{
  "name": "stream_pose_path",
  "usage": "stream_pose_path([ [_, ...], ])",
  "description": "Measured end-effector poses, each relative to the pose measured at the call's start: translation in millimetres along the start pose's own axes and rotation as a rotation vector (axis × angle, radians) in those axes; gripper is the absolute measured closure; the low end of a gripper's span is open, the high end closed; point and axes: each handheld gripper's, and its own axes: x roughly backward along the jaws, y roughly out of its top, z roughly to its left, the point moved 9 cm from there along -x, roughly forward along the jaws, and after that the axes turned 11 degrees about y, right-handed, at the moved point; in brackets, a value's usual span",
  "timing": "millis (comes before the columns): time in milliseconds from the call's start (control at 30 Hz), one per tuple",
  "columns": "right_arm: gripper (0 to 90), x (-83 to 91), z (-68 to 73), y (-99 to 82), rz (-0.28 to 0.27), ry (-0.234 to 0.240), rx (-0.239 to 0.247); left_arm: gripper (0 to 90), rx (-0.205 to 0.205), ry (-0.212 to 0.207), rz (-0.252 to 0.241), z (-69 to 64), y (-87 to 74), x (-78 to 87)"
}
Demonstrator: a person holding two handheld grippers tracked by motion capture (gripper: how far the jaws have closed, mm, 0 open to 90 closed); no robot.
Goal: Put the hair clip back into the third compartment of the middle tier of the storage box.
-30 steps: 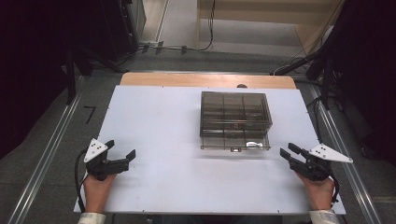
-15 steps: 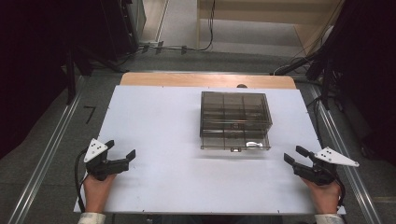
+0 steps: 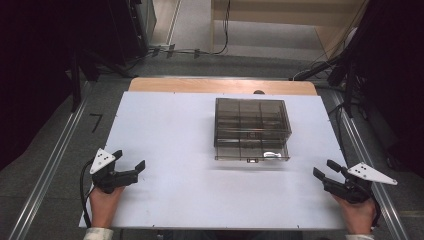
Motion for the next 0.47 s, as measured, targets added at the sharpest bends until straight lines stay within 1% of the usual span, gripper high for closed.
stream_pose_path([
  [267, 32.1, 10.8, -9.4, -6.6, -0.001, -0.025, -0.017, 4.0, 0.001, 0.001, 0.000, 0.0, 0.0, 0.0],
  [467, 31.5, 13.8, -12.7, -8.3, -0.002, -0.036, -0.022, 4.0, 0.001, 0.001, 0.000, 0.0, 0.0, 0.0],
])
